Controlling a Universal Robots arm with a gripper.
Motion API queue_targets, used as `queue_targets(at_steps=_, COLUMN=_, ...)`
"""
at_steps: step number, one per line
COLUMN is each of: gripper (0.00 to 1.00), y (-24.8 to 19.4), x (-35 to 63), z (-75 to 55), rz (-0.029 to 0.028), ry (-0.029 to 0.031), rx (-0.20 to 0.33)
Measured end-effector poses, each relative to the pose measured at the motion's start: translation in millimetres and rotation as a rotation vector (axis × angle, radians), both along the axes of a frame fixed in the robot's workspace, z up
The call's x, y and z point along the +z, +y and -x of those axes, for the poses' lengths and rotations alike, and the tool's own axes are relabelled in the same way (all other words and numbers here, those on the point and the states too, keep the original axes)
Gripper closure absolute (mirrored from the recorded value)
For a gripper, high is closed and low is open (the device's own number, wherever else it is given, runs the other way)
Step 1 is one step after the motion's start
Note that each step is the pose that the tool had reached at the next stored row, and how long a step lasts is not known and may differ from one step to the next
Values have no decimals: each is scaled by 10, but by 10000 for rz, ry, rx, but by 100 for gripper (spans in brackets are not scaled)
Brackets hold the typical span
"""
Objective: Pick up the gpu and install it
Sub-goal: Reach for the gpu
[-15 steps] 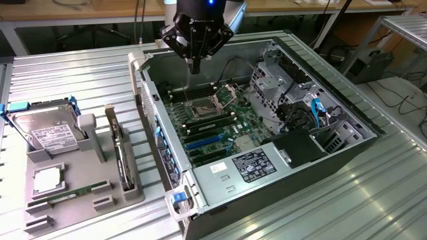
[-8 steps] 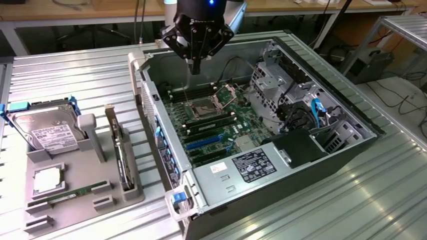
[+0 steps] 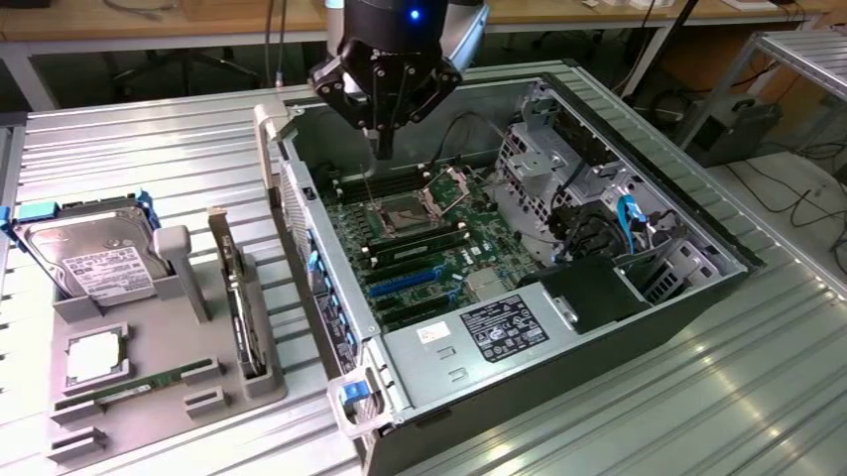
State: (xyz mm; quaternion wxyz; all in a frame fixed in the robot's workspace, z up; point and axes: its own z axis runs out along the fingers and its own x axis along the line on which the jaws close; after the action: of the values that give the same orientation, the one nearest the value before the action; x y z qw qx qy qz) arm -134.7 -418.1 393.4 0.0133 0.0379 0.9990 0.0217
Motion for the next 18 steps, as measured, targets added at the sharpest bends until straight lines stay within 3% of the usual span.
queue_targets(at_steps=8, gripper=89, y=-168, x=0, z=245, rz=-1, ry=-7, rx=0)
queue_targets(at_steps=13, gripper=89, y=-249, x=-5, z=479, rz=-1, ry=-9, rx=1)
queue_targets(at_steps=18, gripper=89, y=-295, x=-13, z=708, rz=-1, ry=-9, rx=1)
